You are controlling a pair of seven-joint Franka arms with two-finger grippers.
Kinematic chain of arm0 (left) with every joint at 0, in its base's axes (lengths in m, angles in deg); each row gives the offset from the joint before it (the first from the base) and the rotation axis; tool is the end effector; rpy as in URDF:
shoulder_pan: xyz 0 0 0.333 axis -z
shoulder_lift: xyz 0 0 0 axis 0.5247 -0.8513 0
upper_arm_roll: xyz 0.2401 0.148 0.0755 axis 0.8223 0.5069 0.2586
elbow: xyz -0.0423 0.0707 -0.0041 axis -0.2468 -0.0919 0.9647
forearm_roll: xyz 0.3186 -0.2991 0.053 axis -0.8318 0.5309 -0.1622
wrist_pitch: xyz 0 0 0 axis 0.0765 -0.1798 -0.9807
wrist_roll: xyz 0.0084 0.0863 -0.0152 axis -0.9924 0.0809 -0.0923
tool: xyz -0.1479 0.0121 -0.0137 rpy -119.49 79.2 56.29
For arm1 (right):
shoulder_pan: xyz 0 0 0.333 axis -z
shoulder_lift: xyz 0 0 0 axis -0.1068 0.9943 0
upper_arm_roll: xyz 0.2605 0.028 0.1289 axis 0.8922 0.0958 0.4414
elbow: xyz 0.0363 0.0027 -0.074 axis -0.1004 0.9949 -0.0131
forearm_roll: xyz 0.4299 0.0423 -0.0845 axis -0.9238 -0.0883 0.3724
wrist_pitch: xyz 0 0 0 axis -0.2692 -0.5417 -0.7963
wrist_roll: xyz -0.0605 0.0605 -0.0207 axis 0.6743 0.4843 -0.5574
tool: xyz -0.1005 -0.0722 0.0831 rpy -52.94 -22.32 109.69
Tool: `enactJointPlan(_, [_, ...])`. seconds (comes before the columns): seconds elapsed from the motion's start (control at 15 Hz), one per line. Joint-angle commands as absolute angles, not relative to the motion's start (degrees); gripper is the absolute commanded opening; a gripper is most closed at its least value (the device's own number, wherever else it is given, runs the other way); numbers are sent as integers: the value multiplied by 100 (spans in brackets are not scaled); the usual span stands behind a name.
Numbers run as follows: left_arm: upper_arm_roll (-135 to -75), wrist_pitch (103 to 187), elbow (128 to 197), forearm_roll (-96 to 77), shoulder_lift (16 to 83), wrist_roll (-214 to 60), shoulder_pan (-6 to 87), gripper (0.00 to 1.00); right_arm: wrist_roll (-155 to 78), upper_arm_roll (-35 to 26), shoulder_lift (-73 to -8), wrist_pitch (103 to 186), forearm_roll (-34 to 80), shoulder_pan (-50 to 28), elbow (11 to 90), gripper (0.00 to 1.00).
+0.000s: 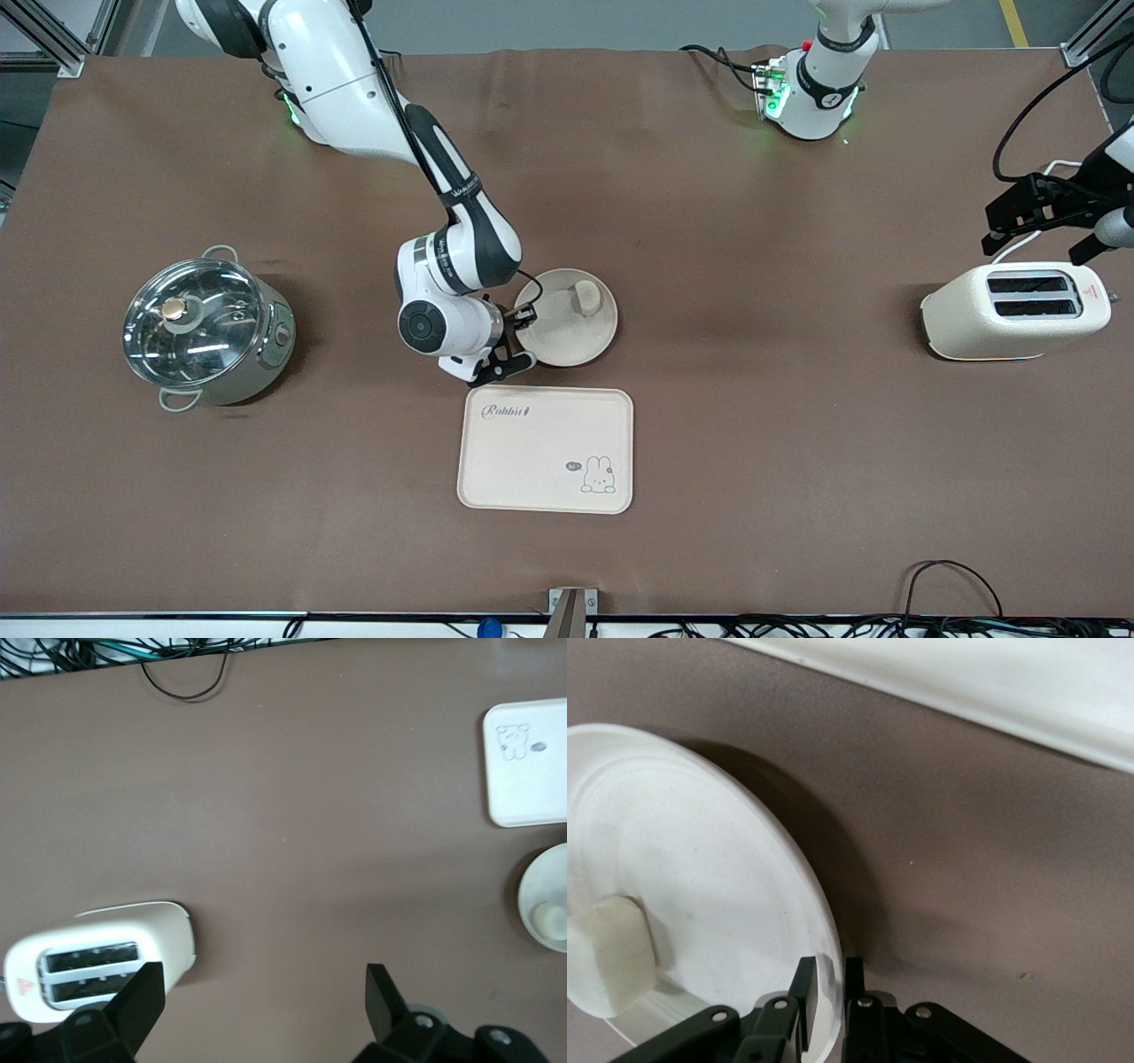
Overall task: Place bun in plate and plate on tray
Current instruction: 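Close the right gripper on the plate rim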
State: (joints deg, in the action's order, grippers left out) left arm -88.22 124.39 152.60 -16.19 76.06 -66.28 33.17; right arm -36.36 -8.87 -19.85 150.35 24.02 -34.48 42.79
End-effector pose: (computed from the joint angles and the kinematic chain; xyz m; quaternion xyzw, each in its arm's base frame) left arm 0.6139 -0.0344 0.5827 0.9957 -0.0601 0.0675 0.0189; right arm 0.5642 0.3979 0.0862 -0.9654 -0.1519 0.1382 0.1604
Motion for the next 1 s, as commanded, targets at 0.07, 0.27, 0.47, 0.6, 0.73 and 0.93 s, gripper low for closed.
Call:
enactJointPlan(0.07, [-8951, 11893, 15106, -1557, 7650, -7148, 3341, 100, -3672, -918, -1995, 15018, 2272, -3421, 4282, 11])
enactJointPlan(0.27, [-9014, 11830, 15097, -1583, 7642, -7140, 3306, 100, -3680, -918, -2004, 14991, 2272, -3412, 4281, 9])
enactJointPlan(0.47, [-9005, 11873, 15080, -1583, 7589, -7087, 3279, 100, -3750, -945, -2056, 14895, 2272, -3395, 4264, 5])
enactJointPlan(0.6, [-8979, 11874, 15027, -1575, 7589, -7052, 3270, 100, -3812, -971, -2144, 14702, 2272, -3386, 4238, 3])
enactJointPlan(0.73, [-8979, 11865, 15027, -1583, 7589, -7052, 3297, 100, -3943, -962, -2171, 14457, 2264, -3185, 4124, 2])
enactJointPlan(0.93, [-8979, 11856, 15027, -1575, 7589, -7017, 3270, 100, -4014, -945, -2197, 14025, 1959, -2956, 3913, 2])
